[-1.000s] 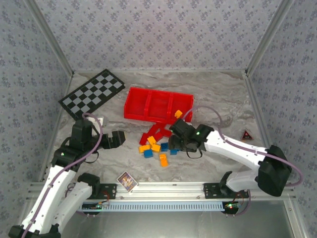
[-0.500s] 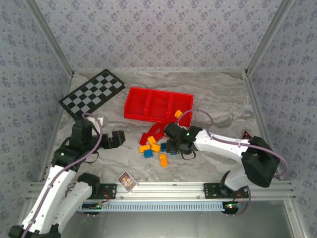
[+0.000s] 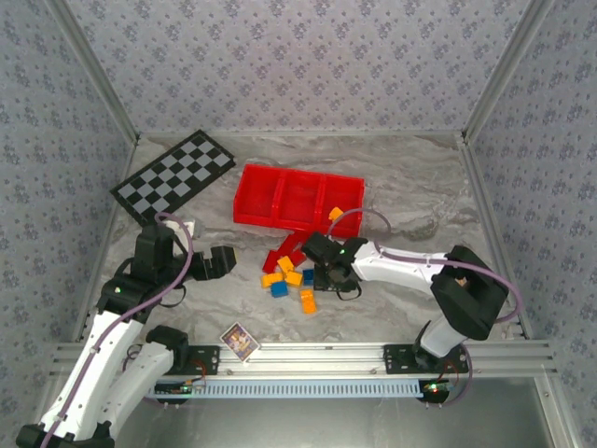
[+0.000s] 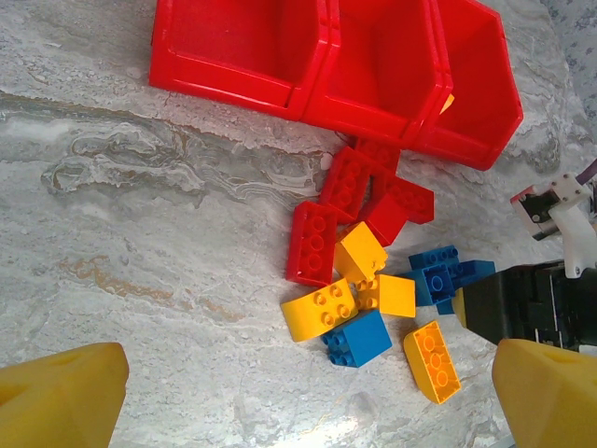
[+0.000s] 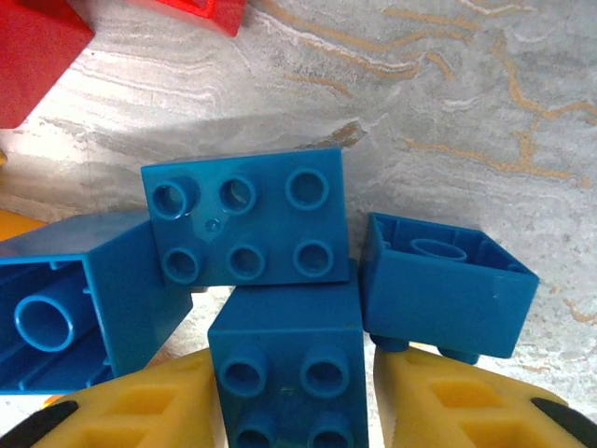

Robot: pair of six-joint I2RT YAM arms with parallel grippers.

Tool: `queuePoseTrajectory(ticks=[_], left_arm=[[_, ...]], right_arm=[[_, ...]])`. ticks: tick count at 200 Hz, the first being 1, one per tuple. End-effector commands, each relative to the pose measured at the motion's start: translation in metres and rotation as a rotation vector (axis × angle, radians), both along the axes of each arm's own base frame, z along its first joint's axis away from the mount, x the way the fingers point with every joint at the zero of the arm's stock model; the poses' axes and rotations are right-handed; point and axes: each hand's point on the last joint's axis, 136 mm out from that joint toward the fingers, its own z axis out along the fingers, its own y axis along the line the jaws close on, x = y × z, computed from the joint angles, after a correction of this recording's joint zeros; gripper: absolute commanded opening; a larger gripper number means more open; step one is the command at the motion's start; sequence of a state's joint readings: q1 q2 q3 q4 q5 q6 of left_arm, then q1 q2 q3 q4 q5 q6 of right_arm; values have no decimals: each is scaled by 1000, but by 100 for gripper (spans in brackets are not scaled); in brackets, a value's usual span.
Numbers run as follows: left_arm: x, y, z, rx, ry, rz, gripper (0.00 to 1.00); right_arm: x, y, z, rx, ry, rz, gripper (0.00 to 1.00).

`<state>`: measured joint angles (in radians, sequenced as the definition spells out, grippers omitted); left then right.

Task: Sort the legos into containers by color
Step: Pick up the lego from the bottom-center of the table.

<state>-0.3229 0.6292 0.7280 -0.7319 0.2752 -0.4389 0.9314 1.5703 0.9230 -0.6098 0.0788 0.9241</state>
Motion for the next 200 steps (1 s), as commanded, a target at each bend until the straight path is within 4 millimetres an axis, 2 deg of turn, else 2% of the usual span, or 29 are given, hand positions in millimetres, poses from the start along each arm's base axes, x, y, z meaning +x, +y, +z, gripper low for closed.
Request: queuePoseTrajectory(ticks=[1, 58, 119, 169, 176, 200], left_arm=[[1, -1, 0, -5, -2, 3, 100], [1, -1, 0, -4, -4, 2, 100], [1, -1, 1, -5, -5, 2, 100], [1, -1, 1, -5, -6, 2, 100], [1, -1, 1, -5, -7, 3, 100], [1, -1, 0, -3, -4, 3, 100]], right_arm=[[1, 2, 2, -21, 0, 11, 42], [3, 3, 5, -76, -10, 34, 35], [3, 4, 28, -133, -66, 70, 25], [11, 3, 76, -138, -158, 100, 22], [18, 11, 95, -105, -199, 105, 22], [42, 20, 127, -54, -284, 115, 22]])
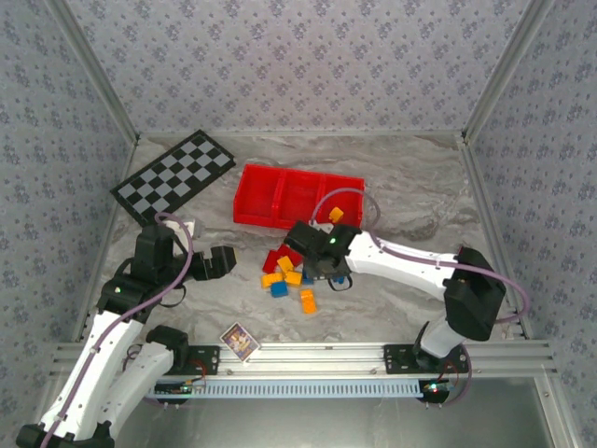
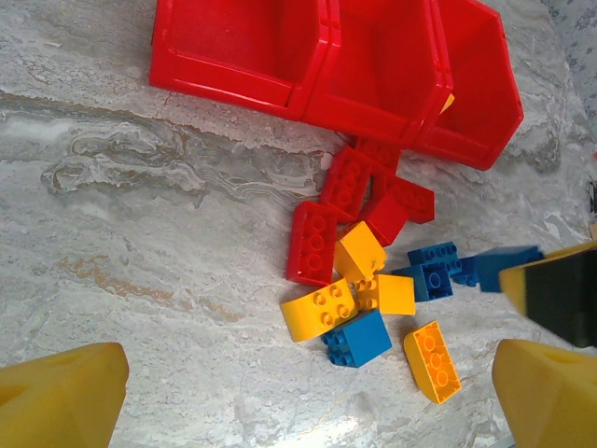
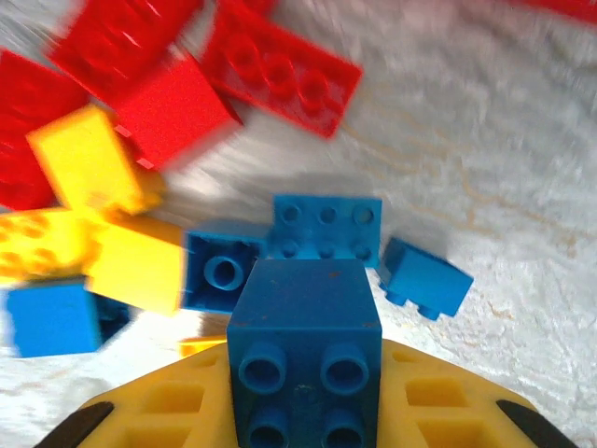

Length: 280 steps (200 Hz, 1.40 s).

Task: Sort the legos into containers by color
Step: Pick up the lego from the bottom-center of the table, then place the lego in the container.

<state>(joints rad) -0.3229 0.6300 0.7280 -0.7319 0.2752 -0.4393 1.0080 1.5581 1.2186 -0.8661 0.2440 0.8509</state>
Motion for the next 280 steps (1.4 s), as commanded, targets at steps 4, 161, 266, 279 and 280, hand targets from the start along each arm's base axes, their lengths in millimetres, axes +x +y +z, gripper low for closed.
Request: queuePoseTrajectory(ticks=[4, 161, 266, 279, 280], left_arm=[[1, -1, 0, -3, -3, 4, 100], [-13, -20, 8, -26, -43, -102, 100], [-19, -28, 12, -44, -75, -154, 100], [-20, -29, 12, -50, -71, -161, 100], [-21, -29, 12, -51, -71, -161, 100]], right_arm=[[28, -1, 49, 29, -124, 14, 21], [209, 61, 35, 229, -43, 12, 22], [208, 52, 1, 164, 30, -43, 57], [207, 49, 6, 158, 21, -57, 64], [206, 49, 6, 157, 21, -57, 64]])
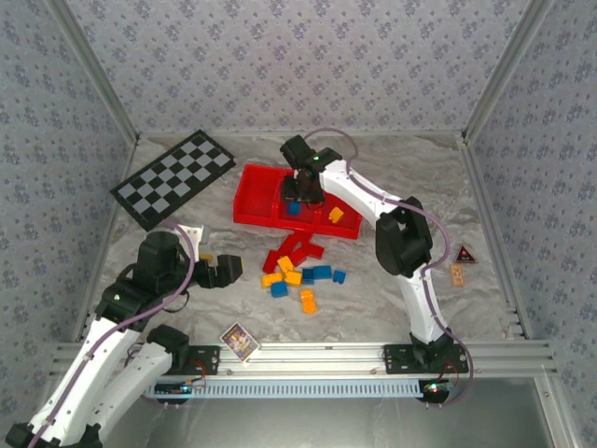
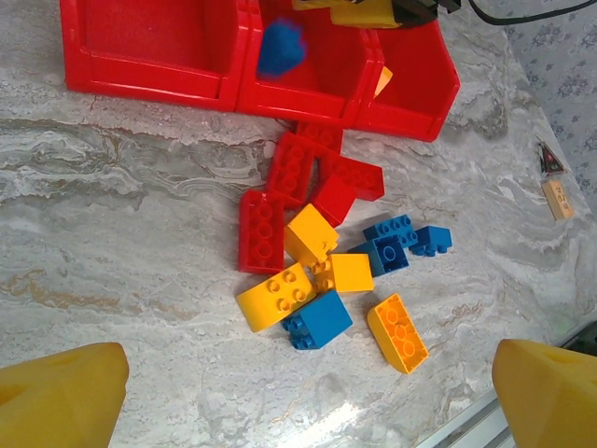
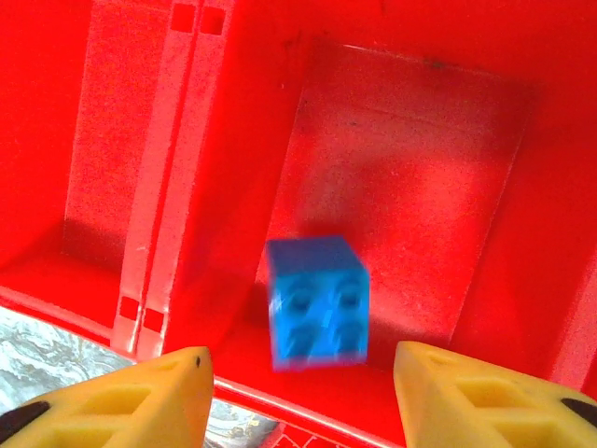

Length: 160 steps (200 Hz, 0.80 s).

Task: Sort the legos into containers by color
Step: Place the lego in the container.

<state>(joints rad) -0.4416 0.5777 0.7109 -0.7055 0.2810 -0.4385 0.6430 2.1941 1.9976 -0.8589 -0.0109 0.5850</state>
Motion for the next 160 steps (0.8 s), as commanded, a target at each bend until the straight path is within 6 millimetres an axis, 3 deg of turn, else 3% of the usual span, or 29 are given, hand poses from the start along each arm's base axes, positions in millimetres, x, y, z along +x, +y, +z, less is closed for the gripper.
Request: queuePoseTrajectory(ticks=[1, 47, 79, 112, 160], left_arm=[[-3, -7, 3, -25, -12, -39, 100], [-4, -9, 0, -26, 4, -47, 100], [-3, -9, -4, -20, 19, -48, 100], [-3, -11, -5, -19, 28, -52, 100], [-4, -11, -5, -22, 28, -57, 100]], right_arm=[[-2, -10, 13, -28, -5, -30, 64], [-11, -14, 43, -21, -63, -37, 70], [-35, -27, 59, -49, -97, -31, 72], [-68, -57, 68, -71, -131, -97, 74], [-127, -105, 52, -59, -113, -216, 74]])
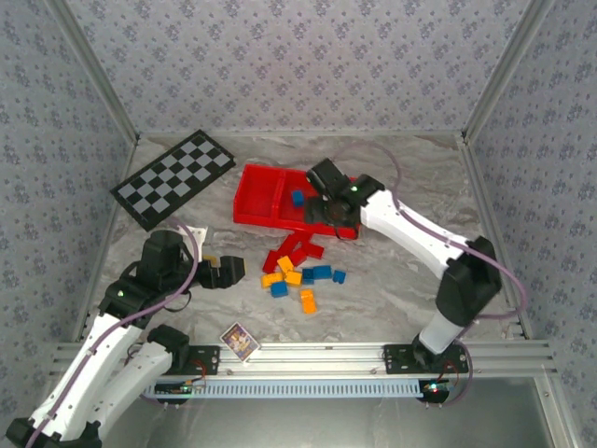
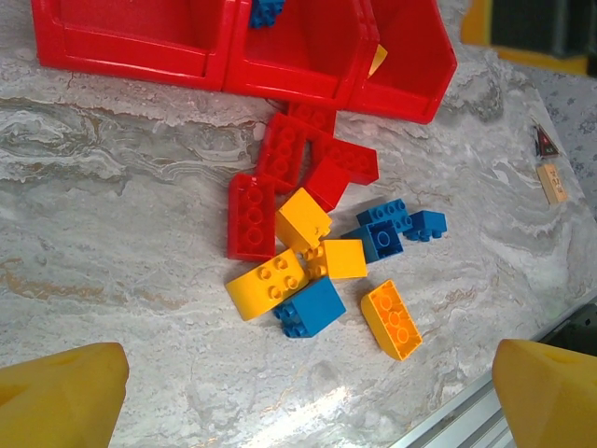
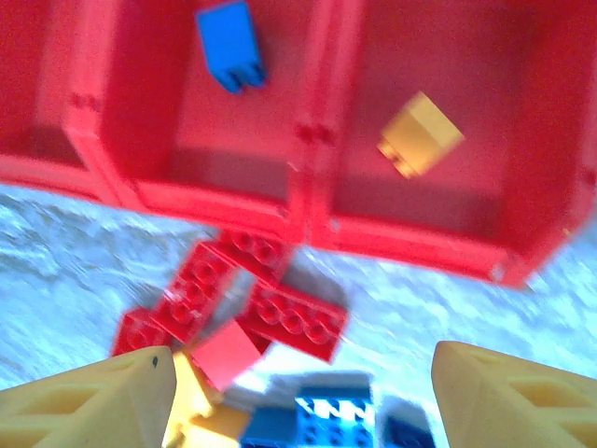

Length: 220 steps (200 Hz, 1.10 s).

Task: Sort the legos into containers by color
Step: Place the lego in the container, then pick up the lego from the bottom-center of the table.

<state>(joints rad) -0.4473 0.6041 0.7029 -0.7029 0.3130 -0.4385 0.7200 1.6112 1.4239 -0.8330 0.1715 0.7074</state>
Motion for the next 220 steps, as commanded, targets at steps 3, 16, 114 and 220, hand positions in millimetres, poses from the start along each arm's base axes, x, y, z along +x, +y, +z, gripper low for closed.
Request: queuePoseTrajectory(ticks=[3, 16, 114, 220], left_arm=[[-1, -5, 3, -18, -10, -26, 100], [-2, -5, 3, -18, -9, -27, 100], [-3, -6, 3, -14, -12, -32, 100], [0, -3, 2, 6, -20, -9, 100]], right_arm=[[-22, -26, -7, 6, -9, -110, 74], [-35, -34, -14, 11, 9, -125, 74], [-103, -71, -66, -9, 116, -230, 100], [-104, -52, -115, -54, 191, -282, 90]])
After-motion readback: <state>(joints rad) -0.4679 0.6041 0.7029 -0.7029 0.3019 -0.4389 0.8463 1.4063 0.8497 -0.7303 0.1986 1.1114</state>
